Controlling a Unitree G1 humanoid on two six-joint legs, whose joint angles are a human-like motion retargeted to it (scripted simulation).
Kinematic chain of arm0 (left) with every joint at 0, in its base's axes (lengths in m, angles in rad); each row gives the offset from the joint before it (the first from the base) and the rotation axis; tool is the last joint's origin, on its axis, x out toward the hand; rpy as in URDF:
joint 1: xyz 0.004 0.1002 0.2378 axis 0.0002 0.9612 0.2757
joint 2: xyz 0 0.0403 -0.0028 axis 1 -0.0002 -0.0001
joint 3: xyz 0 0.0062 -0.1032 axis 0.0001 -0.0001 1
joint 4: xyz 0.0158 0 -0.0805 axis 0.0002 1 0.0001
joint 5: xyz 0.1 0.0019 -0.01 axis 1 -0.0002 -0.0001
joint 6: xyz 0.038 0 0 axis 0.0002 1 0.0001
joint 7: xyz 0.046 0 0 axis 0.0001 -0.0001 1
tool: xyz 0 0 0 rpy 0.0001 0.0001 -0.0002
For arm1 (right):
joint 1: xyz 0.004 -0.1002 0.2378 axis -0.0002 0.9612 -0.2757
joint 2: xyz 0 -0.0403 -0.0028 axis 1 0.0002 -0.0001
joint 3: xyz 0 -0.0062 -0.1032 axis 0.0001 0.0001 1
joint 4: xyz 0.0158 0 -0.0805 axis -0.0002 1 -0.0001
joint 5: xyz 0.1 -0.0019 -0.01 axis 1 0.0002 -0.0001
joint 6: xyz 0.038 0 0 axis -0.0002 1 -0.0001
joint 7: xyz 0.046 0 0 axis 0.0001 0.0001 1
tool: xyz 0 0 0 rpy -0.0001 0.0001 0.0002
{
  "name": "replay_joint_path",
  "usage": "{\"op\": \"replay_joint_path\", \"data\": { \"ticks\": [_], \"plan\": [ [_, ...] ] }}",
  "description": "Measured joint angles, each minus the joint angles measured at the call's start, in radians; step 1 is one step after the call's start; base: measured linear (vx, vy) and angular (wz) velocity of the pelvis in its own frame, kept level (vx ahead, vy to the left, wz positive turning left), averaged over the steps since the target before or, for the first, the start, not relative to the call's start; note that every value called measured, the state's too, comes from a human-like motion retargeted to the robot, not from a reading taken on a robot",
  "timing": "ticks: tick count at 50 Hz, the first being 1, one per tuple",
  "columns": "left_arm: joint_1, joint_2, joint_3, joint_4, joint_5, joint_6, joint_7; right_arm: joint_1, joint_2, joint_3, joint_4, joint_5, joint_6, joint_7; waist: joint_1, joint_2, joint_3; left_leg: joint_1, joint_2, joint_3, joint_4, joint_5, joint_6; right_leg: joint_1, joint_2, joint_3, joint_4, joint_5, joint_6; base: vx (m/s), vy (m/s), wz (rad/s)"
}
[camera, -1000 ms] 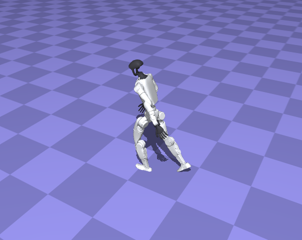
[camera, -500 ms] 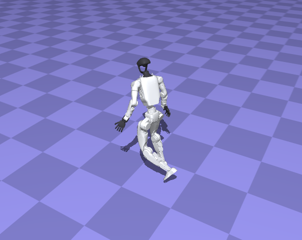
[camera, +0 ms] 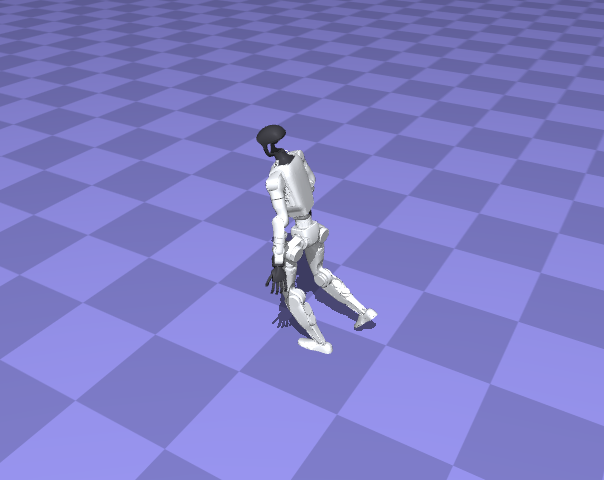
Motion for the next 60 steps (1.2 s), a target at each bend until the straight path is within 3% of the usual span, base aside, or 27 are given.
{"op": "replay_joint_path", "data": {
  "ticks": [3, 7, 10, 12, 13, 15, 17, 19, 21, 23, 26, 29, 32, 34, 35, 37, 40, 42, 43, 45, 47, 50, 52, 55, 56, 58, 60],
  "plan": [
    [-0.058, 0.005, -0.108, -0.223, 0.078, -0.033, -0.105, 0.074, 0.043, 0.004, 0.072, 0.057, 0.022, 0.114, -0.164, 0.065, -0.087, 0.071, 0.036, -0.069, -0.134, 0.132, -0.047, -0.179, 0.045, -0.114, -0.074, -0.06, -0.059, 1.1, 0.03, 1.14],
    [-0.135, 0.061, -0.287, -0.495, 0.186, -0.14, -0.131, 0.145, 0.02, -0.036, 0.158, 0.112, 0.088, 0.465, -0.398, 0.171, -0.113, 0.207, 0.077, -0.169, -0.269, 0.37, -0.146, -0.217, 0.092, -0.272, -0.519, -0.042, -0.03, 1.21, -0.11, 1.49],
    [-0.223, 0.074, -0.307, -0.596, 0.025, -0.194, -0.308, 0.162, -0.013, -0.066, 0.225, 0.008, 0.15, 0.686, -0.528, 0.173, -0.045, 0.39, 0.058, -0.244, -0.336, 0.495, -0.202, -0.14, 0.074, -0.342, -0.89, -0.015, 0.029, 1.27, -0.24, 1.25],
    [-0.256, 0.06, -0.258, -0.605, -0.17, -0.142, -0.492, 0.152, -0.032, -0.074, 0.259, -0.091, 0.195, 0.828, -0.557, 0.14, 0.019, 0.514, 0.032, -0.277, -0.308, 0.533, -0.18, -0.092, 0.054, -0.347, -0.96, 0.006, 0.056, 1.28, -0.29, 0.11],
    [-0.262, 0.05, -0.234, -0.597, -0.26, -0.107, -0.556, 0.14, -0.045, -0.065, 0.268, -0.126, 0.214, 0.889, -0.552, 0.13, 0.048, 0.548, 0.02, -0.28, -0.251, 0.549, -0.161, -0.073, 0.054, -0.332, -0.939, 0.011, 0.04, 1.25, -0.27, -0.86],
    [-0.241, 0.026, -0.214, -0.564, -0.379, -0.074, -0.584, 0.1, -0.077, -0.02, 0.272, -0.156, 0.237, 0.946, -0.511, 0.142, 0.089, 0.536, 0.014, -0.245, -0.04, 0.571, -0.137, -0.063, 0.084, -0.27, -0.787, -0.075, -0.041, 1.22, -0.22, -1.62],
    [-0.171, -0.013, -0.241, -0.499, -0.381, -0.104, -0.453, 0.03, -0.1, 0.031, 0.26, -0.137, 0.231, 0.818, -0.465, 0.179, 0.099, 0.415, 0.037, -0.187, 0.261, 0.489, -0.117, -0.092, 0.122, -0.206, -0.592, -0.216, -0.086, 1.18, -0.11, -1.77],
    [-0.079, -0.065, -0.277, -0.399, -0.298, -0.112, -0.259, -0.042, -0.099, 0.052, 0.222, -0.092, 0.169, 0.455, -0.442, 0.21, 0.07, 0.229, 0.068, -0.151, 0.519, 0.36, -0.079, -0.113, 0.137, -0.173, -0.506, -0.287, -0.079, 1.14, -0.02, -1.13],
    [0.021, -0.108, -0.296, -0.274, -0.158, -0.05, -0.147, -0.079, -0.068, 0.026, 0.138, -0.055, 0.051, 0.07, -0.415, 0.206, 0.021, 0.044, 0.082, -0.131, 0.648, 0.263, -0.029, -0.086, 0.13, -0.149, -0.54, -0.291, -0.059, 1.12, -0.01, -0.65],
    [0.122, -0.129, -0.297, -0.145, 0.027, 0.036, -0.16, -0.082, -0.016, -0.019, 0.015, -0.007, -0.056, -0.062, -0.358, 0.158, -0.027, -0.098, 0.075, -0.094, 0.633, 0.201, 0.023, -0.023, 0.106, -0.106, -0.636, -0.238, -0.041, 1.12, -0.03, -0.82],
    [0.278, -0.118, -0.236, 0.014, 0.298, 0.06, -0.231, -0.074, 0.068, -0.034, -0.152, 0.115, -0.128, 0.14, -0.225, 0.031, -0.079, -0.196, 0.057, 0.003, 0.359, 0.214, 0.033, 0.072, 0.044, -0.013, -0.776, -0.072, 0.008, 1.14, 0.03, -1.42],
    [0.409, -0.088, -0.123, 0.113, 0.384, 0.05, -0.252, -0.107, 0.11, -0.021, -0.196, 0.246, -0.039, 0.536, -0.094, -0.055, -0.09, -0.166, 0.063, 0.077, -0.098, 0.3, -0.032, 0.182, -0.006, 0.062, -0.883, 0.1, 0.065, 1.17, 0.21, -1.67],
    [0.477, -0.054, -0.026, 0.167, 0.351, 0.106, -0.316, -0.122, 0.114, -0.052, -0.141, 0.34, 0.151, 0.855, -0.001, -0.036, -0.062, -0.108, 0.113, 0.084, -0.448, 0.294, -0.122, 0.351, -0.012, 0.088, -0.958, 0.182, 0.076, 1.19, 0.38, -0.95],
    [0.472, -0.023, 0.017, 0.169, 0.312, 0.126, -0.336, -0.102, 0.09, -0.085, -0.107, 0.33, 0.195, 0.905, 0.024, 0.006, -0.021, -0.096, 0.147, 0.064, -0.504, 0.295, -0.155, 0.474, -0.008, 0.071, -0.954, 0.18, 0.056, 1.14, 0.42, 0.11],
    [0.459, -0.005, 0.033, 0.163, 0.287, 0.125, -0.332, -0.086, 0.075, -0.097, -0.097, 0.317, 0.185, 0.884, 0.03, 0.03, 0.004, -0.094, 0.164, 0.045, -0.491, 0.334, -0.164, 0.53, 0.0, 0.058, -0.933, 0.17, 0.038, 1.09, 0.39, 0.64],
    [0.391, 0.022, 0.022, 0.152, 0.223, 0.1, -0.272, -0.038, 0.04, -0.082, -0.09, 0.3, 0.073, 0.674, 0.023, 0.074, 0.065, -0.099, 0.166, -0.022, -0.315, 0.395, -0.141, 0.585, 0.007, 0.017, -0.764, 0.113, 0.0, 1.03, 0.34, 0.87],
    [0.18, 0.06, -0.039, 0.155, 0.173, 0.034, -0.062, 0.015, 0.045, -0.013, -0.049, 0.23, -0.116, 0.147, 0.031, 0.043, 0.141, -0.155, 0.12, -0.041, 0.065, 0.184, -0.073, 0.445, -0.069, -0.035, -0.254, -0.12, -0.042, 0.91, 0.22, 0.39],
    [0.035, 0.064, -0.065, 0.109, 0.179, 0.011, 0.034, 0.031, 0.068, 0.023, -0.012, 0.109, -0.102, -0.068, 0.024, 0.023, 0.154, -0.146, 0.121, -0.003, 0.164, 0.103, -0.062, 0.279, -0.087, -0.008, -0.007, -0.283, -0.104, 0.78, 0.1, -0.53],
    [-0.023, 0.064, -0.075, 0.068, 0.191, 0.005, 0.037, 0.036, 0.077, 0.037, -0.001, 0.058, -0.076, -0.107, 0.004, 0.016, 0.145, -0.125, 0.124, 0.018, 0.161, 0.092, -0.06, 0.196, -0.073, 0.009, 0.059, -0.343, -0.133, 0.74, 0.04, -0.72],
    [-0.097, 0.066, -0.094, -0.05, 0.197, -0.01, -0.029, 0.052, 0.068, 0.066, -0.015, -0.009, -0.02, 0.004, -0.076, 0.013, 0.104, -0.065, 0.127, 0.054, 0.094, 0.103, -0.056, 0.049, -0.017, 0.024, 0.078, -0.409, -0.169, 0.72, 0.0, -0.66],
    [-0.123, 0.101, -0.136, -0.19, 0.265, -0.041, -0.147, 0.067, 0.022, 0.084, -0.051, -0.016, 0.011, 0.328, -0.2, 0.02, 0.02, -0.026, 0.12, 0.082, -0.014, 0.161, -0.042, -0.085, 0.038, -0.006, -0.054, -0.392, -0.145, 0.72, -0.06, -0.53],
    [-0.151, 0.159, -0.148, -0.408, 0.151, -0.173, -0.178, 0.077, -0.032, 0.066, -0.043, 0.104, 0.051, 0.702, -0.368, 0.067, -0.024, 0.101, 0.102, 0.105, -0.153, 0.255, -0.042, -0.105, 0.087, -0.131, -0.483, -0.266, -0.063, 0.76, -0.11, -0.72],
    [-0.182, 0.201, -0.144, -0.482, 0.069, -0.236, -0.201, 0.069, -0.035, 0.039, 0.04, 0.206, 0.091, 0.761, -0.433, 0.051, -0.046, 0.181, 0.042, 0.114, -0.201, 0.324, -0.054, -0.076, 0.063, -0.294, -0.785, -0.159, -0.003, 0.84, -0.16, -1.21],
    [-0.236, 0.235, -0.118, -0.52, -0.132, -0.27, -0.246, 0.072, 0.002, -0.029, 0.166, 0.265, 0.072, 0.595, -0.438, -0.009, -0.064, 0.263, -0.064, 0.076, -0.176, 0.411, -0.062, -0.067, 0.027, -0.572, -1.006, -0.034, 0.073, 0.87, -0.1, -1.79],
    [-0.232, 0.235, -0.104, -0.527, -0.22, -0.278, -0.253, 0.09, 0.014, -0.034, 0.179, 0.263, 0.021, 0.424, -0.427, -0.02, -0.057, 0.274, -0.089, 0.046, -0.106, 0.417, -0.067, -0.054, 0.024, -0.617, -1.009, -0.015, 0.075, 0.85, -0.03, -2.09],
    [-0.218, 0.236, -0.091, -0.54, -0.33, -0.295, -0.234, 0.116, 0.034, -0.029, 0.19, 0.237, -0.053, 0.111, -0.395, -0.039, -0.048, 0.252, -0.116, 0.027, 0.097, 0.406, -0.081, -0.037, 0.021, -0.638, -0.981, -0.038, 0.04, 0.82, 0.0, -2.3],
    [-0.203, 0.243, -0.09, -0.53, -0.333, -0.282, -0.198, 0.099, 0.039, 0.002, 0.203, 0.223, -0.071, -0.077, -0.361, -0.038, -0.045, 0.165, -0.051, 0.094, 0.41, 0.342, -0.065, -0.042, 0.037, -0.564, -0.906, -0.17, -0.037, 0.74, 0.02, -2.53]
  ]
}}
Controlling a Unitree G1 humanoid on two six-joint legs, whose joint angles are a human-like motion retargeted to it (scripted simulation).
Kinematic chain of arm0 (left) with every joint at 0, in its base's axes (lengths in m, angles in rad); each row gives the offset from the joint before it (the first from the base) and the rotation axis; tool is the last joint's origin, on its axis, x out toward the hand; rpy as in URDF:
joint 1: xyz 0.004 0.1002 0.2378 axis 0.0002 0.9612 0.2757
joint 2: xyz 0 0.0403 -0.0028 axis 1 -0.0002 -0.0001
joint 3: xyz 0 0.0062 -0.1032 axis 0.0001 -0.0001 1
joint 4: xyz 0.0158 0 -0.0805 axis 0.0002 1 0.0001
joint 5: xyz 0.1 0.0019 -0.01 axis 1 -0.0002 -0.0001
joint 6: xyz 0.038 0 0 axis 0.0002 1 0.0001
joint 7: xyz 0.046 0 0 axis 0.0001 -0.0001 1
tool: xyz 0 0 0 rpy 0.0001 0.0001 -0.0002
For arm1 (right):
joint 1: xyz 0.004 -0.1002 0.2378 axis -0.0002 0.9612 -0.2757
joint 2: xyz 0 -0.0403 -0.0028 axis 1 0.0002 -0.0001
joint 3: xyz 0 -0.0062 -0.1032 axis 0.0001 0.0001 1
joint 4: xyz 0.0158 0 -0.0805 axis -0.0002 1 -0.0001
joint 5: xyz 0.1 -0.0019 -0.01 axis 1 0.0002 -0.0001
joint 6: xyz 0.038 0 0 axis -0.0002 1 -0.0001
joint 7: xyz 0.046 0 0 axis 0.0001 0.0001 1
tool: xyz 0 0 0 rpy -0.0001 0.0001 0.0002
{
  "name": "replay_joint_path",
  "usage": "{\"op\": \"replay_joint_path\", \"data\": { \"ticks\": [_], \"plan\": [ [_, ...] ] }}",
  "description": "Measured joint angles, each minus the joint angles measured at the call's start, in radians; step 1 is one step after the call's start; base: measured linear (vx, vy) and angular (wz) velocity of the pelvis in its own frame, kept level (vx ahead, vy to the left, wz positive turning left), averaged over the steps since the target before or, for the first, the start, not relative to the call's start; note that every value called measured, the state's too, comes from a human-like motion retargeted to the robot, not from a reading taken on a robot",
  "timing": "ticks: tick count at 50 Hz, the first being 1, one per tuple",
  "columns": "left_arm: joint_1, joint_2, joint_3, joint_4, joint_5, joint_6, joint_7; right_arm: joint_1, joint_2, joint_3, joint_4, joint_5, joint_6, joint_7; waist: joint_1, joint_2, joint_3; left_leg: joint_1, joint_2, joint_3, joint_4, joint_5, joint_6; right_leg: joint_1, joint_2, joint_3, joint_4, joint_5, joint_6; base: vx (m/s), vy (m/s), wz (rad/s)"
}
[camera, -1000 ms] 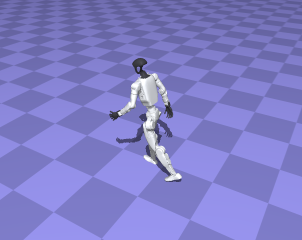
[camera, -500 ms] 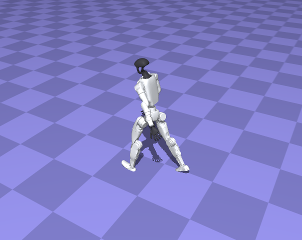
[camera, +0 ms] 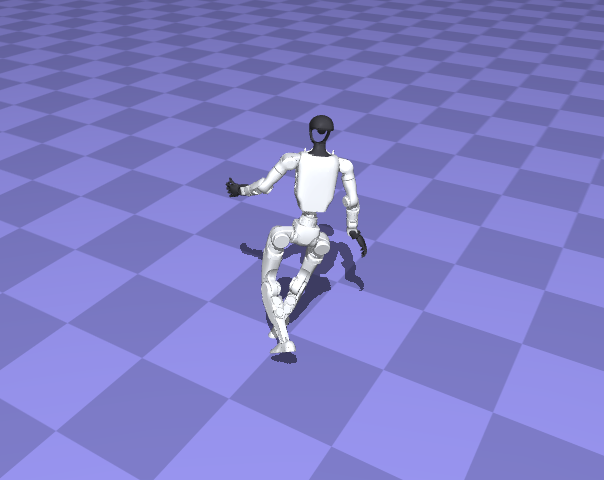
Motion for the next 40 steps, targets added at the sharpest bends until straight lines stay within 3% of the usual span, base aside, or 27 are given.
{"op": "replay_joint_path", "data": {
  "ticks": [2, 3, 5, 7, 10, 13, 15, 16, 18, 20, 22, 23, 25, 27, 28, 30, 33, 35, 37, 40],
  "plan": [
    [0.032, 0.005, 0.008, 0.064, 0.075, 0.099, -0.022, -0.066, -0.011, 0.008, 0.019, -0.024, 0.057, 0.058, 0.037, 0.02, 0.013, -0.092, 0.102, 0.033, 0.307, -0.078, 0.06, -0.045, 0.019, 0.125, 0.19, -0.138, -0.077, 0.66, 0.01, -3.0],
    [0.051, 0.002, 0.008, 0.117, 0.099, 0.165, -0.063, -0.116, -0.025, 0.033, 0.019, -0.03, 0.103, 0.157, 0.044, 0.029, 0.021, -0.153, 0.121, 0.008, 0.436, -0.105, 0.089, -0.025, 0.05, 0.188, 0.182, -0.15, -0.087, 0.6, -0.04, -3.34],
    [0.113, -0.008, 0.025, 0.248, 0.19, 0.324, -0.224, -0.206, -0.056, 0.042, -0.037, -0.134, 0.218, 0.472, 0.061, 0.031, 0.031, -0.255, 0.108, -0.054, 0.605, -0.152, 0.111, 0.004, 0.094, 0.324, 0.208, -0.141, -0.086, 0.6, -0.08, -3.78],
    [0.2, -0.013, 0.029, 0.361, 0.379, 0.432, -0.423, -0.227, -0.067, 0.027, -0.189, -0.26, 0.262, 0.794, 0.094, -0.015, 0.018, -0.326, 0.053, -0.088, 0.642, -0.172, 0.121, 0.068, 0.101, 0.484, 0.176, -0.085, -0.044, 0.66, -0.12, -4.18],
    [0.329, -0.002, 0.02, 0.479, 0.737, 0.428, -0.572, -0.184, -0.037, 0.007, -0.408, -0.199, 0.223, 0.903, 0.202, -0.1, -0.017, -0.403, 0.011, -0.077, 0.549, -0.166, 0.151, 0.165, 0.071, 0.72, 0.09, 0.059, 0.039, 0.7, -0.09, -4.5],
    [0.399, -0.013, 0.06, 0.582, 1.011, 0.36, -0.514, -0.145, 0.014, -0.037, -0.497, -0.127, 0.18, 0.938, 0.345, -0.161, -0.022, -0.43, 0.016, -0.033, 0.309, -0.124, 0.144, 0.225, 0.019, 0.918, 0.03, 0.214, 0.149, 0.66, 0.03, -4.7],
    [0.4, -0.015, 0.072, 0.642, 1.045, 0.349, -0.41, -0.133, 0.063, -0.04, -0.531, 0.108, 0.119, 0.786, 0.432, -0.188, -0.003, -0.417, 0.03, 0.0, 0.09, -0.139, 0.122, 0.251, -0.017, 1.005, 0.009, 0.293, 0.226, 0.59, 0.11, -4.35],
    [0.394, -0.005, 0.068, 0.656, 1.049, 0.349, -0.397, -0.139, 0.065, -0.021, -0.54, 0.129, 0.103, 0.773, 0.456, -0.187, 0.004, -0.397, 0.056, 0.007, -0.032, -0.166, 0.104, 0.264, -0.011, 1.004, 0.016, 0.315, 0.241, 0.56, 0.1, -3.82],
    [0.365, 0.02, 0.038, 0.669, 1.063, 0.35, -0.414, -0.164, 0.045, 0.028, -0.547, 0.112, 0.087, 0.769, 0.497, -0.176, 0.028, -0.331, 0.101, 0.047, -0.314, -0.206, 0.068, 0.288, -0.008, 0.979, 0.05, 0.332, 0.252, 0.53, 0.22, -3.34],
    [0.327, 0.05, -0.029, 0.657, 1.096, 0.347, -0.472, -0.174, -0.005, 0.076, -0.556, 0.03, 0.071, 0.765, 0.512, -0.134, 0.055, -0.246, 0.107, 0.091, -0.601, -0.175, 0.038, 0.303, -0.029, 0.933, 0.136, 0.293, 0.237, 0.46, 0.57, -2.73],
    [0.259, 0.078, -0.119, 0.636, 1.165, 0.339, -0.476, -0.132, -0.069, 0.075, -0.616, -0.068, 0.024, 0.681, 0.486, -0.037, 0.117, -0.148, 0.148, 0.061, -0.671, -0.123, -0.003, 0.338, -0.005, 0.833, 0.342, 0.211, 0.132, 0.45, 0.55, -1.58],
    [0.212, 0.085, -0.161, 0.63, 1.199, 0.339, -0.422, -0.099, -0.099, 0.058, -0.661, -0.108, -0.009, 0.611, 0.452, 0.003, 0.151, -0.117, 0.163, 0.044, -0.619, -0.152, -0.007, 0.334, -0.007, 0.773, 0.481, 0.176, 0.087, 0.44, 0.5, -0.52],
    [0.084, 0.079, -0.224, 0.638, 1.212, 0.366, -0.177, -0.033, -0.142, 0.006, -0.752, -0.157, -0.075, 0.473, 0.346, 0.037, 0.197, -0.12, 0.164, 0.019, -0.447, -0.279, 0.007, 0.26, -0.052, 0.653, 0.791, 0.129, 0.026, 0.45, 0.46, 0.35],
    [-0.041, 0.055, -0.205, 0.616, 1.056, 0.378, 0.181, 0.054, -0.148, -0.057, -0.804, -0.181, -0.095, 0.412, 0.206, 0.035, 0.169, -0.216, 0.151, 0.0, -0.251, -0.378, 0.034, 0.108, -0.129, 0.549, 1.056, 0.083, 0.012, 0.53, 0.37, 0.92],
    [-0.093, 0.046, -0.185, 0.58, 0.97, 0.362, 0.261, 0.096, -0.144, -0.074, -0.803, -0.182, -0.091, 0.412, 0.135, 0.051, 0.167, -0.19, 0.142, -0.011, -0.274, -0.382, 0.008, 0.089, -0.138, 0.507, 1.095, 0.019, -0.039, 0.59, 0.26, 0.84],
    [-0.16, 0.008, -0.119, 0.459, 0.764, 0.299, 0.316, 0.192, -0.135, -0.112, -0.78, -0.196, -0.034, 0.453, 0.005, 0.084, 0.145, -0.135, 0.13, -0.029, -0.326, -0.362, -0.029, 0.039, -0.121, 0.456, 1.107, -0.103, -0.086, 0.66, 0.13, 0.44],
    [-0.161, -0.074, -0.09, 0.233, 0.527, 0.229, 0.099, 0.331, -0.138, -0.13, -0.696, -0.109, 0.079, 0.5, -0.1, 0.169, 0.058, -0.021, 0.145, -0.01, -0.51, -0.239, -0.057, -0.052, -0.023, 0.42, 0.897, -0.194, -0.112, 0.74, -0.06, -0.71],
    [-0.145, -0.114, -0.144, 0.098, 0.449, 0.181, -0.011, 0.398, -0.139, -0.157, -0.629, 0.051, 0.102, 0.464, -0.148, 0.238, 0.007, 0.038, 0.154, 0.003, -0.617, -0.114, -0.064, -0.077, 0.04, 0.374, 0.629, -0.175, -0.088, 0.78, -0.16, -1.12],
    [-0.145, -0.119, -0.196, -0.027, 0.473, 0.135, -0.052, 0.424, -0.11, -0.25, -0.565, 0.256, 0.052, 0.417, -0.201, 0.28, -0.007, 0.071, 0.132, -0.023, -0.652, 0.009, -0.059, -0.035, 0.06, 0.285, 0.273, -0.078, -0.027, 0.78, -0.18, -0.92],
    [-0.149, -0.126, -0.178, -0.183, 0.452, 0.103, -0.111, 0.384, -0.024, -0.462, -0.5, 0.524, -0.049, 0.413, -0.23, 0.266, 0.014, 0.093, 0.052, -0.08, -0.583, 0.122, -0.031, 0.03, 0.016, -0.02, -0.053, 0.045, 0.065, 0.75, -0.14, -1.48]
  ]
}}
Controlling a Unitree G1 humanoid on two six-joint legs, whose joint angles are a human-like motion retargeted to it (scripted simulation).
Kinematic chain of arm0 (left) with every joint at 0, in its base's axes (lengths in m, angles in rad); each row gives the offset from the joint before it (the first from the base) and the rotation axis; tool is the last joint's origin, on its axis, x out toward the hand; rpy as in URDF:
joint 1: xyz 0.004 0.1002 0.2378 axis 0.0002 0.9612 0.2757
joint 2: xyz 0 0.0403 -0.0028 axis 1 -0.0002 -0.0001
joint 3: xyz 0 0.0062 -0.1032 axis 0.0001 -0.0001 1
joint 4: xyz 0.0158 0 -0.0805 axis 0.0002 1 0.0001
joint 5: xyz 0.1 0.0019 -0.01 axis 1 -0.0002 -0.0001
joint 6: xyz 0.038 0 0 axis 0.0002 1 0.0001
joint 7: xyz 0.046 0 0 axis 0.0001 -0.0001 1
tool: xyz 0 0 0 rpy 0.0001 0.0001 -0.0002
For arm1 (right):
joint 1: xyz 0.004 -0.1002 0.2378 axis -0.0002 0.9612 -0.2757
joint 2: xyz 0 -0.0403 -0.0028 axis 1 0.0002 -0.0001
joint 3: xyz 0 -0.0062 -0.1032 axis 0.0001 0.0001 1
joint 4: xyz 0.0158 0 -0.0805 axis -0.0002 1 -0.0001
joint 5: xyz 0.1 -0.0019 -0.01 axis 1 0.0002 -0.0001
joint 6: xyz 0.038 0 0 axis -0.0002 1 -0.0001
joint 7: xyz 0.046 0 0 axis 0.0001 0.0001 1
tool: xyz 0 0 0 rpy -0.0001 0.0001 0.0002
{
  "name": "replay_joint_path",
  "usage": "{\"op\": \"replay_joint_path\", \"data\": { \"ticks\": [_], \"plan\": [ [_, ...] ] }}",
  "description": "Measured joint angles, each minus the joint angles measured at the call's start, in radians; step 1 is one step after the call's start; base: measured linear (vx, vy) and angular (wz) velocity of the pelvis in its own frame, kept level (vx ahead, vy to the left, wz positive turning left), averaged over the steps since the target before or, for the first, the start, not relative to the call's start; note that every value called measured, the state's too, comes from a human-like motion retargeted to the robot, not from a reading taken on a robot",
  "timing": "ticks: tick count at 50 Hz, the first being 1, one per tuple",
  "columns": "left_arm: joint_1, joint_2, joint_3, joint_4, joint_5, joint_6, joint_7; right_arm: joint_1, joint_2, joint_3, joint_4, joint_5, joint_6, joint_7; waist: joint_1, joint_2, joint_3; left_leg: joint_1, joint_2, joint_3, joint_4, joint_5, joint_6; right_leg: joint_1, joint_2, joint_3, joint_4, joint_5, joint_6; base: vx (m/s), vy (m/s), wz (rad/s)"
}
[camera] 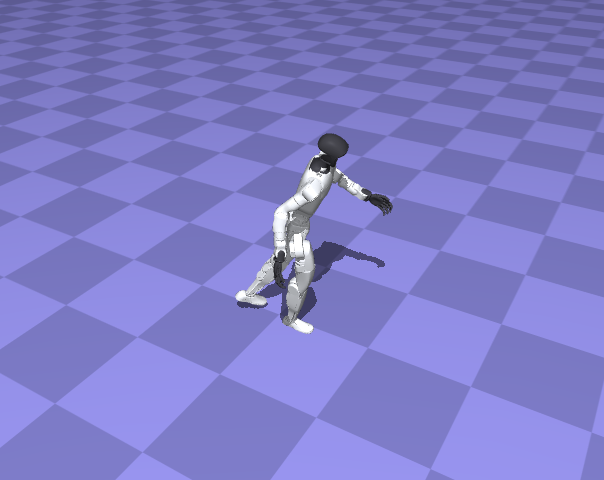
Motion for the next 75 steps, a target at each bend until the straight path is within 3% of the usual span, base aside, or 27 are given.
{"op": "replay_joint_path", "data": {
  "ticks": [2, 5, 8, 10, 12, 15, 18, 21, 23, 25, 28, 30, 33, 35, 38, 43, 45, 48, 50, 53, 56, 60, 65, 68, 70, 72, 75],
  "plan": [
    [0.024, -0.04, 0.056, -0.071, -0.228, 0.002, -0.072, -0.073, 0.038, -0.095, 0.022, 0.078, -0.044, 0.012, 0.046, -0.02, 0.031, -0.05, -0.021, 0.01, 0.175, 0.008, 0.038, 0.019, -0.019, -0.133, 0.016, -0.055, -0.006, 0.7, -0.07, -2.58],
    [0.11, -0.086, 0.137, -0.108, -0.561, 0.025, -0.135, -0.243, 0.025, -0.07, 0.081, 0.04, -0.065, -0.062, 0.154, -0.033, 0.087, -0.172, 0.078, 0.142, 0.554, -0.106, 0.124, -0.013, -0.035, 0.009, 0.192, -0.217, -0.057, 0.69, -0.01, -3.31],
    [0.296, -0.091, 0.196, -0.033, -0.455, 0.032, 0.013, -0.5, -0.039, 0.112, 0.229, -0.182, 0.049, -0.226, 0.263, -0.045, 0.121, -0.297, 0.166, 0.16, 0.824, -0.218, 0.18, -0.052, -0.012, 0.216, 0.34, -0.307, -0.083, 0.76, 0.1, -3.87],
    [0.448, -0.102, 0.201, 0.042, -0.239, 0.102, 0.151, -0.652, -0.043, 0.237, 0.28, -0.401, 0.177, -0.273, 0.334, -0.077, 0.118, -0.405, 0.134, 0.08, 0.893, -0.26, 0.174, -0.039, -0.005, 0.346, 0.35, -0.312, -0.074, 0.86, 0.21, -3.73],
    [0.585, -0.118, 0.181, 0.107, -0.089, 0.183, 0.198, -0.692, -0.021, 0.33, 0.192, -0.618, 0.23, -0.211, 0.422, -0.141, 0.098, -0.503, 0.063, 0.003, 0.861, -0.288, 0.161, 0.006, -0.038, 0.45, 0.287, -0.258, -0.033, 0.95, 0.29, -3.03],
    [0.736, -0.137, 0.207, 0.197, -0.031, 0.139, 0.186, -0.649, 0.001, 0.388, -0.033, -0.828, 0.12, -0.086, 0.574, -0.256, 0.075, -0.599, 0.022, 0.006, 0.683, -0.313, 0.143, 0.08, -0.13, 0.531, 0.169, -0.087, 0.054, 0.99, 0.4, -2.17],
    [0.799, -0.172, 0.328, 0.256, -0.082, 0.061, 0.236, -0.616, 0.049, 0.37, -0.152, -0.749, 0.057, 0.011, 0.682, -0.331, 0.077, -0.59, 0.038, 0.154, 0.334, -0.313, 0.117, 0.166, -0.212, 0.547, 0.056, 0.153, 0.117, 1.01, 0.54, -1.22],
    [0.761, -0.202, 0.398, 0.272, -0.114, 0.045, 0.339, -0.608, 0.106, 0.306, -0.155, -0.569, 0.103, 0.121, 0.724, -0.288, 0.114, -0.469, 0.049, 0.368, -0.07, -0.274, 0.052, 0.343, -0.214, 0.493, -0.049, 0.348, 0.128, 1.02, 0.66, -0.2],
    [0.695, -0.211, 0.401, 0.266, -0.134, 0.037, 0.368, -0.598, 0.107, 0.264, -0.136, -0.51, 0.128, 0.168, 0.724, -0.204, 0.18, -0.379, 0.049, 0.371, -0.15, -0.223, 0.011, 0.511, -0.188, 0.449, -0.071, 0.421, 0.076, 1.02, 0.66, 0.54],
    [0.608, -0.204, 0.387, 0.255, -0.161, 0.037, 0.351, -0.571, 0.08, 0.237, -0.115, -0.495, 0.116, 0.147, 0.696, -0.122, 0.263, -0.301, 0.064, 0.284, 0.004, -0.289, 0.016, 0.64, -0.167, 0.437, 0.022, 0.433, 0.005, 1.03, 0.6, 0.98],
    [0.398, -0.15, 0.305, 0.306, -0.12, 0.083, 0.298, -0.514, 0.057, 0.252, -0.04, -0.525, 0.045, -0.063, 0.643, -0.074, 0.32, -0.205, 0.083, 0.213, 0.213, -0.475, 0.007, 0.552, -0.119, 0.544, 0.479, 0.244, -0.024, 1.03, 0.5, 1.04],
    [0.229, -0.095, 0.198, 0.366, -0.061, 0.138, 0.256, -0.482, 0.061, 0.292, 0.043, -0.596, 0.03, -0.223, 0.585, -0.108, 0.3, -0.187, 0.04, 0.181, 0.231, -0.512, 0.024, 0.369, -0.105, 0.592, 0.778, 0.073, -0.053, 0.98, 0.38, 1.23],
    [0.077, -0.003, 0.019, 0.319, 0.074, 0.179, 0.112, -0.412, 0.043, 0.334, 0.163, -0.758, 0.082, -0.228, 0.405, -0.103, 0.204, -0.162, 0.01, 0.091, 0.125, -0.466, -0.004, 0.11, -0.084, 0.515, 0.926, -0.088, -0.134, 1.01, 0.31, 1.74],
    [0.045, 0.045, -0.041, 0.222, 0.165, 0.114, 0.031, -0.361, 0.008, 0.322, 0.232, -0.815, 0.094, -0.09, 0.249, -0.046, 0.136, -0.139, 0.027, 0.008, 0.026, -0.384, -0.047, -0.018, -0.04, 0.44, 0.844, -0.121, -0.165, 1.09, 0.17, 2.03],
    [0.061, 0.049, -0.012, 0.082, 0.164, -0.037, 0.04, -0.317, -0.06, 0.252, 0.39, -0.672, 0.124, 0.147, 0.05, 0.056, 0.075, -0.079, 0.061, -0.101, -0.109, -0.199, -0.082, -0.102, 0.044, 0.408, 0.452, -0.021, -0.132, 1.19, -0.02, 1.73],
    [0.106, 0.001, 0.09, -0.05, 0.106, -0.093, 0.155, -0.389, -0.153, 0.158, 0.658, -0.646, 0.297, 0.264, -0.09, 0.042, 0.11, 0.202, 0.021, -0.196, -0.299, 0.073, -0.091, -0.091, 0.016, 0.343, -0.057, 0.105, 0.011, 1.31, -0.18, 0.55],
    [0.143, -0.025, 0.098, -0.057, 0.077, -0.09, 0.187, -0.426, -0.167, 0.192, 0.646, -0.752, 0.319, 0.257, -0.081, 0.01, 0.164, 0.313, 0.002, -0.215, -0.294, 0.135, -0.059, -0.064, 0.013, 0.345, -0.04, 0.14, 0.011, 1.28, -0.15, -0.69],
    [0.221, -0.079, 0.088, 0.013, 0.05, -0.028, 0.12, -0.473, -0.145, 0.305, 0.565, -0.792, 0.294, 0.196, -0.006, -0.039, 0.208, 0.258, -0.001, -0.121, 0.087, 0.051, 0.023, -0.016, 0.004, 0.42, 0.174, -0.02, -0.071, 1.26, -0.14, -0.95],
    [0.293, -0.127, 0.1, 0.074, 0.15, 0.069, 0.078, -0.494, -0.125, 0.388, 0.465, -0.78, 0.245, 0.046, 0.048, -0.028, 0.155, 0.016, 0.08, -0.035, 0.529, -0.119, 0.085, -0.065, 0.012, 0.438, 0.31, -0.138, -0.101, 1.21, -0.08, -0.41],
    [0.454, -0.175, 0.12, 0.105, 0.377, 0.178, 0.118, -0.498, -0.107, 0.389, 0.216, -0.839, 0.146, -0.171, 0.143, -0.041, 0.071, -0.303, 0.127, -0.013, 0.848, -0.231, 0.165, -0.054, 0.004, 0.437, 0.323, -0.166, -0.079, 1.2, -0.04, -0.09],
    [0.632, -0.193, 0.152, 0.112, 0.356, 0.161, 0.128, -0.491, -0.067, 0.37, -0.007, -0.83, 0.064, -0.154, 0.308, -0.147, 0.012, -0.5, 0.059, 0.032, 0.777, -0.247, 0.191, 0.016, -0.044, 0.496, 0.235, -0.05, -0.032, 1.24, -0.01, -0.84],
    [0.83, -0.182, 0.25, 0.134, -0.002, 0.134, 0.078, -0.503, -0.037, 0.452, -0.145, -0.691, 0.06, -0.018, 0.569, -0.307, -0.011, -0.536, -0.002, 0.143, 0.258, -0.199, 0.122, 0.128, -0.112, 0.636, 0.108, 0.23, 0.025, 1.31, 0.16, -1.76],
    [0.861, -0.076, 0.277, 0.142, -0.063, 0.146, 0.052, -0.437, -0.02, 0.488, -0.145, -0.401, 0.113, 0.231, 0.71, -0.273, 0.048, -0.407, 0.042, 0.27, -0.297, -0.136, -0.032, 0.46, -0.093, 0.683, -0.044, 0.459, 0.058, 1.37, 0.4, -0.36],
    [0.715, -0.021, 0.24, 0.172, -0.092, 0.117, 0.115, -0.353, 0.011, 0.44, -0.05, -0.267, 0.127, 0.247, 0.682, -0.229, 0.125, -0.405, 0.036, 0.156, -0.04, -0.188, 0.017, 0.637, -0.08, 0.648, 0.035, 0.49, 0.033, 1.33, 0.36, 1.43],
    [0.56, -0.012, 0.217, 0.26, -0.098, 0.092, 0.195, -0.308, 0.038, 0.427, 0.038, -0.286, 0.083, 0.108, 0.657, -0.203, 0.174, -0.372, 0.045, 0.093, 0.191, -0.344, 0.057, 0.641, -0.071, 0.598, 0.273, 0.425, 0.042, 1.28, 0.25, 1.17],
    [0.34, -0.03, 0.203, 0.445, -0.094, 0.104, 0.292, -0.301, 0.058, 0.467, 0.134, -0.445, 0.07, -0.107, 0.632, -0.222, 0.178, -0.338, 0.037, 0.086, 0.268, -0.428, 0.077, 0.445, -0.089, 0.606, 0.658, 0.267, 0.018, 1.17, 0.15, 0.4],
    [0.098, -0.053, 0.192, 0.645, -0.087, 0.199, 0.365, -0.293, 0.033, 0.579, 0.214, -0.752, 0.18, -0.209, 0.515, -0.258, 0.099, -0.293, 0.01, 0.084, 0.191, -0.42, 0.075, 0.084, -0.064, 0.676, 0.995, 0.083, -0.071, 1.05, 0.11, 0.29]
  ]
}}
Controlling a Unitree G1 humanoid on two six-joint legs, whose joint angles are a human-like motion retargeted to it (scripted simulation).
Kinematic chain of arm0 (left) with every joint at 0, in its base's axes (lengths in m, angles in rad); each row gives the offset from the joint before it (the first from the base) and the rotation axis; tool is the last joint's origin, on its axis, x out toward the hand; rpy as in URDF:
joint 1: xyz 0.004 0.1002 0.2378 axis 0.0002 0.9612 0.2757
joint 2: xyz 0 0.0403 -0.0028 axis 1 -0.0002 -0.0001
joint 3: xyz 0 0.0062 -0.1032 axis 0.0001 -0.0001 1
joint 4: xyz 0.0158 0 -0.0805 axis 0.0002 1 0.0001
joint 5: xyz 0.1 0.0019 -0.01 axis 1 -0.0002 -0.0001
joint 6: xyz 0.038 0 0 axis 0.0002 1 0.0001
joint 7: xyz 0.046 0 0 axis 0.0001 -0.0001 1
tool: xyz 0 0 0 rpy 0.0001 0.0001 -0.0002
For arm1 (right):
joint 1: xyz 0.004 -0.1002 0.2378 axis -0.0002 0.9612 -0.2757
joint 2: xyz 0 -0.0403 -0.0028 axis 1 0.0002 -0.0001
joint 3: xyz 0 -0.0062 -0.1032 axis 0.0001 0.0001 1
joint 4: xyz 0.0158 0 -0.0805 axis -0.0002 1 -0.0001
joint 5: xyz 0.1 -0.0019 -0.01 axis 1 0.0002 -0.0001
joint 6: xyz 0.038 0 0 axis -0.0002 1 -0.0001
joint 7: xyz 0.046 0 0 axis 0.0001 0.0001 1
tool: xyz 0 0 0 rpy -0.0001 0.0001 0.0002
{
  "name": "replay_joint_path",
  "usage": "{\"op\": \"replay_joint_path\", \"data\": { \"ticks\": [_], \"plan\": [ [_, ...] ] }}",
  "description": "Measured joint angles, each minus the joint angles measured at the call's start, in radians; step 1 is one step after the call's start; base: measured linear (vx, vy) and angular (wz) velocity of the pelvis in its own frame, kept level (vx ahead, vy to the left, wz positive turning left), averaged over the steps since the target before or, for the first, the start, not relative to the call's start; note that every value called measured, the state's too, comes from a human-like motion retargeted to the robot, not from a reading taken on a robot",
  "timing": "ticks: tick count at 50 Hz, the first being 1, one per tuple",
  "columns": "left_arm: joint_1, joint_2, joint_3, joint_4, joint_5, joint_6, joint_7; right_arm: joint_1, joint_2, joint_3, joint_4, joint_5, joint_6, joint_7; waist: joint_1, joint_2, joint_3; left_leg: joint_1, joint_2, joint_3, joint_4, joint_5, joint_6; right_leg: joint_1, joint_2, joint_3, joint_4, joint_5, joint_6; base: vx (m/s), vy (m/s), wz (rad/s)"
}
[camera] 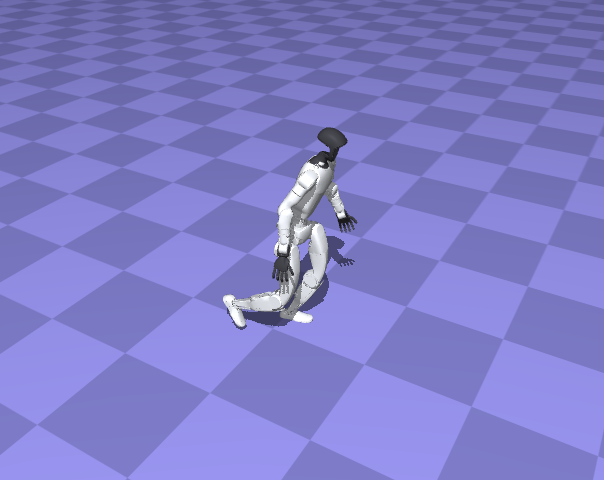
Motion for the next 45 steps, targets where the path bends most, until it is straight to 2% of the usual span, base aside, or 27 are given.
{"op": "replay_joint_path", "data": {
  "ticks": [2, 3, 5, 6, 7, 9, 10, 11, 13, 15, 18, 20, 22, 23, 25, 27, 30, 32, 33, 35, 38, 40, 42, 45],
  "plan": [
    [-0.049, 0.0, -0.063, -0.027, 0.053, 0.02, -0.058, 0.009, -0.058, 0.03, -0.004, -0.144, 0.025, 0.164, -0.15, 0.049, -0.055, 0.057, 0.015, -0.046, -0.1, 0.057, -0.03, -0.149, 0.047, -0.042, -0.031, -0.061, -0.045, 1.05, 0.09, 0.89],
    [-0.049, 0.007, -0.105, -0.08, 0.103, 0.001, -0.104, 0.017, -0.092, 0.021, -0.008, -0.182, 0.008, 0.278, -0.232, 0.087, -0.075, 0.087, 0.031, -0.077, -0.147, 0.094, -0.05, -0.197, 0.064, -0.09, -0.102, -0.077, -0.053, 1.09, 0.03, 1.17],
    [-0.033, 0.033, -0.188, -0.226, 0.229, -0.086, -0.17, 0.038, -0.145, -0.03, 0.013, -0.157, -0.033, 0.484, -0.377, 0.16, -0.096, 0.155, 0.057, -0.138, -0.232, 0.184, -0.084, -0.239, 0.084, -0.198, -0.337, -0.07, -0.036, 1.15, -0.04, 1.27],
    [-0.036, 0.053, -0.224, -0.302, 0.284, -0.141, -0.17, 0.042, -0.151, -0.063, 0.056, -0.089, -0.029, 0.545, -0.429, 0.177, -0.096, 0.196, 0.054, -0.165, -0.264, 0.231, -0.088, -0.226, 0.084, -0.241, -0.504, -0.048, -0.011, 1.2, -0.13, 1.2],
    [-0.043, 0.073, -0.258, -0.375, 0.332, -0.192, -0.166, 0.042, -0.152, -0.096, 0.108, -0.025, -0.02, 0.588, -0.473, 0.185, -0.092, 0.241, 0.045, -0.191, -0.291, 0.275, -0.089, -0.209, 0.081, -0.278, -0.666, -0.03, 0.017, 1.23, -0.18, 1.03],
    [-0.077, 0.106, -0.297, -0.488, 0.396, -0.263, -0.154, 0.016, -0.134, -0.154, 0.239, 0.056, 0.007, 0.577, -0.515, 0.159, -0.068, 0.342, 0.004, -0.232, -0.299, 0.335, -0.067, -0.164, 0.059, -0.322, -0.922, -0.005, 0.077, 1.24, -0.22, 0.55],
    [-0.094, 0.116, -0.304, -0.531, 0.422, -0.282, -0.156, -0.004, -0.125, -0.175, 0.302, 0.066, 0.013, 0.546, -0.521, 0.142, -0.052, 0.39, -0.019, -0.248, -0.281, 0.354, -0.048, -0.148, 0.048, -0.333, -1.004, 0.007, 0.102, 1.22, -0.21, -0.1],
    [-0.102, 0.116, -0.291, -0.558, 0.438, -0.286, -0.181, -0.029, -0.12, -0.186, 0.336, 0.029, 0.003, 0.501, -0.511, 0.125, -0.03, 0.407, -0.036, -0.249, -0.199, 0.364, -0.022, -0.136, 0.042, -0.317, -1.014, 0.039, 0.097, 1.18, -0.18, -0.46],
    [-0.101, 0.11, -0.26, -0.59, 0.46, -0.282, -0.217, -0.084, -0.118, -0.18, 0.354, -0.038, -0.027, 0.429, -0.483, 0.12, 0.01, 0.371, -0.04, -0.227, 0.047, 0.391, 0.017, -0.125, 0.051, -0.264, -0.958, 0.058, 0.039, 1.11, -0.14, -0.93],
    [-0.066, 0.09, -0.245, -0.581, 0.476, -0.262, -0.192, -0.161, -0.119, -0.143, 0.321, -0.034, -0.055, 0.387, -0.445, 0.151, 0.033, 0.255, 0.012, -0.183, 0.355, 0.395, 0.032, -0.152, 0.092, -0.212, -0.794, -0.055, -0.038, 1.06, -0.08, -1.21],
    [0.064, 0.015, -0.232, -0.516, 0.437, -0.177, -0.114, -0.32, -0.096, -0.086, 0.225, 0.055, -0.071, 0.278, -0.389, 0.174, 0.034, 0.055, 0.09, -0.125, 0.696, 0.235, 0.086, -0.182, 0.126, -0.163, -0.61, -0.227, -0.064, 1.08, -0.01, -1.17],
    [0.213, -0.054, -0.197, -0.497, 0.333, -0.094, -0.105, -0.381, -0.074, -0.092, 0.089, 0.035, -0.076, 0.186, -0.336, 0.174, 0.016, -0.062, 0.134, -0.084, 0.792, 0.189, 0.07, -0.144, 0.137, -0.127, -0.597, -0.268, -0.072, 1.14, 0.05, -1.21],
    [0.339, -0.105, -0.177, -0.485, 0.211, -0.035, -0.149, -0.428, -0.034, -0.103, -0.064, 0.037, -0.09, 0.18, -0.251, 0.124, -0.011, -0.147, 0.094, -0.059, 0.714, 0.155, 0.13, -0.087, 0.108, -0.077, -0.686, -0.216, -0.03, 1.12, 0.07, -1.31],
    [0.41, -0.114, -0.164, -0.492, 0.156, -0.024, -0.177, -0.432, -0.011, -0.115, -0.146, 0.05, -0.101, 0.192, -0.2, 0.089, -0.027, -0.179, 0.076, -0.036, 0.639, 0.155, 0.127, -0.055, 0.086, -0.049, -0.736, -0.178, -0.008, 1.14, 0.12, -1.39],
    [0.554, -0.116, -0.13, -0.511, 0.099, -0.042, -0.257, -0.431, 0.034, -0.118, -0.261, 0.122, -0.139, 0.238, -0.095, 0.017, -0.057, -0.207, 0.036, 0.006, 0.414, 0.173, 0.098, 0.011, 0.038, 0.003, -0.837, -0.075, 0.045, 1.16, 0.19, -1.42],
    [0.689, -0.118, -0.054, -0.532, 0.093, -0.076, -0.356, -0.436, 0.062, -0.099, -0.293, 0.179, -0.166, 0.281, 0.002, -0.028, -0.073, -0.173, 0.016, 0.051, 0.094, 0.209, 0.046, 0.087, 0.005, 0.042, -0.932, 0.05, 0.089, 1.16, 0.3, -1.36],
    [0.846, -0.145, 0.117, -0.561, 0.11, -0.089, -0.474, -0.444, 0.059, -0.088, -0.267, 0.07, -0.17, 0.295, 0.116, -0.01, -0.059, -0.055, 0.037, 0.147, -0.381, 0.226, -0.053, 0.248, 0.01, 0.081, -1.052, 0.216, 0.113, 1.17, 0.43, -0.94],
    [0.901, -0.157, 0.211, -0.591, 0.15, -0.08, -0.481, -0.414, 0.034, -0.107, -0.248, -0.062, -0.169, 0.25, 0.146, 0.04, -0.024, -0.009, 0.053, 0.128, -0.48, 0.27, -0.106, 0.367, 0.03, 0.089, -1.071, 0.269, 0.078, 1.15, 0.48, 0.1],
    [0.913, -0.153, 0.246, -0.612, 0.167, -0.078, -0.457, -0.386, 0.025, -0.125, -0.239, -0.105, -0.168, 0.216, 0.147, 0.061, 0.001, 0.006, 0.054, 0.084, -0.455, 0.29, -0.11, 0.418, 0.039, 0.088, -1.051, 0.281, 0.053, 1.12, 0.46, 0.81],
    [0.899, -0.133, 0.282, -0.654, 0.202, -0.075, -0.383, -0.313, 0.019, -0.172, -0.216, -0.095, -0.179, 0.134, 0.132, 0.099, 0.07, 0.042, 0.051, 0.001, -0.295, 0.217, -0.092, 0.491, 0.058, 0.078, -0.929, 0.276, 0.031, 1.09, 0.42, 1.24],
    [0.738, -0.096, 0.257, -0.596, 0.243, -0.077, -0.227, -0.194, 0.049, -0.212, -0.118, 0.054, -0.164, 0.05, 0.101, 0.117, 0.099, 0.074, 0.045, -0.058, -0.106, 0.06, -0.059, 0.353, 0.094, 0.042, -0.472, 0.162, 0.033, 1.07, 0.34, 1.0],
    [0.563, -0.08, 0.228, -0.476, 0.222, -0.051, -0.152, -0.138, 0.057, -0.196, -0.023, 0.073, -0.1, 0.04, 0.063, 0.092, 0.053, 0.072, 0.015, -0.071, -0.099, 0.034, -0.039, 0.15, 0.07, -0.004, -0.191, 0.036, -0.014, 1.01, 0.27, 0.65],
    [0.403, -0.069, 0.198, -0.353, 0.223, -0.013, -0.172, -0.079, 0.031, -0.162, 0.043, -0.048, -0.032, 0.109, -0.022, 0.096, -0.024, 0.088, -0.003, -0.097, -0.168, 0.068, -0.047, -0.021, 0.061, -0.061, -0.101, -0.049, -0.068, 1.0, 0.24, 0.97],
    [0.273, -0.05, 0.092, -0.298, 0.32, -0.015, -0.272, 0.014, -0.063, -0.135, 0.071, -0.272, -0.018, 0.337, -0.218, 0.18, -0.111, 0.144, 0.016, -0.183, -0.273, 0.174, -0.088, -0.154, 0.114, -0.151, -0.242, -0.08, -0.099, 1.04, 0.13, 1.52]
  ]
}}
